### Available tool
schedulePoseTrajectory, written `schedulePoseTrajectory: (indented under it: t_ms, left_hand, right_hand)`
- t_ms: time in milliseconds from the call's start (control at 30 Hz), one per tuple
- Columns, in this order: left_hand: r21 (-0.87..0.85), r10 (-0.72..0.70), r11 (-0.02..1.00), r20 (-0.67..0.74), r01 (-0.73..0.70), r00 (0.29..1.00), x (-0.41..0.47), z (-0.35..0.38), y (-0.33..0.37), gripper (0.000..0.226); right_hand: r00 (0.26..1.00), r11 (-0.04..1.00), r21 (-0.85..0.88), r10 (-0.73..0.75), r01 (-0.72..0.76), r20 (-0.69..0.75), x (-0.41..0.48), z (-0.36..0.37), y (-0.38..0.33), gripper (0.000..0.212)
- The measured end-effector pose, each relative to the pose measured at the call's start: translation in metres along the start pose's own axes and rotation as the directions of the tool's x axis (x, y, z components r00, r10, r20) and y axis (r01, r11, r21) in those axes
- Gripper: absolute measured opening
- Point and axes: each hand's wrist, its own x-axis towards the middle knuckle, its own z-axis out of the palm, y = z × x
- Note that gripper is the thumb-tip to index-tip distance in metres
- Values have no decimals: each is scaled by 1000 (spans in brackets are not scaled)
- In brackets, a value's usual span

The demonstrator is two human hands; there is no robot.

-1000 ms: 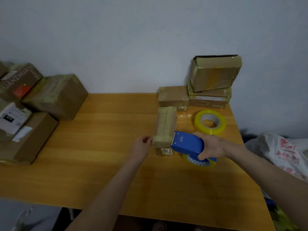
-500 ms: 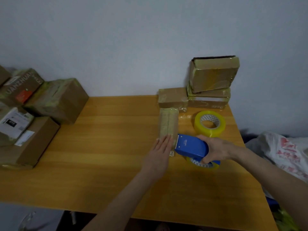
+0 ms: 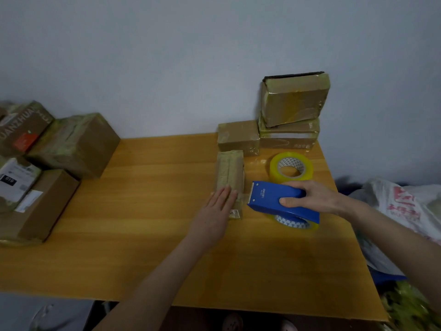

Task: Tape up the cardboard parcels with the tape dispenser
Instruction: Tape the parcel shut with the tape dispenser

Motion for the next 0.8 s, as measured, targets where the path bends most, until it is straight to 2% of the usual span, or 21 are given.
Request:
schedulePoseTrajectory:
  t_ms: [367,533,633,733,800]
  left_hand:
    - [8,11,1000,-16,-11,1000,2,-1,-2,77]
    - [-12,-3,1000,3,3,1000,3,-4,-2,76]
    - [-14,-1,1000,-1,1,1000,4,-6,-2,76]
    - [11,3,1000,-35,-3,999,3,-4,-1,75]
    - [31,11,999,-39,-10,999,3,-3,-2,75]
  right_hand:
    - [993,999,-46,25,-20,111,-4,-22,-1,48]
    - [997,994,-105,15,-6,81,-9,-21,0,68]
    - [1000,955,-296,-24,22,-2,-13,-14,-3,77]
    - [987,833,-553,-118,40,-107,-15,-7,-4,78]
    - [986,801,-597,-122,29,-116,-16,-7,-4,79]
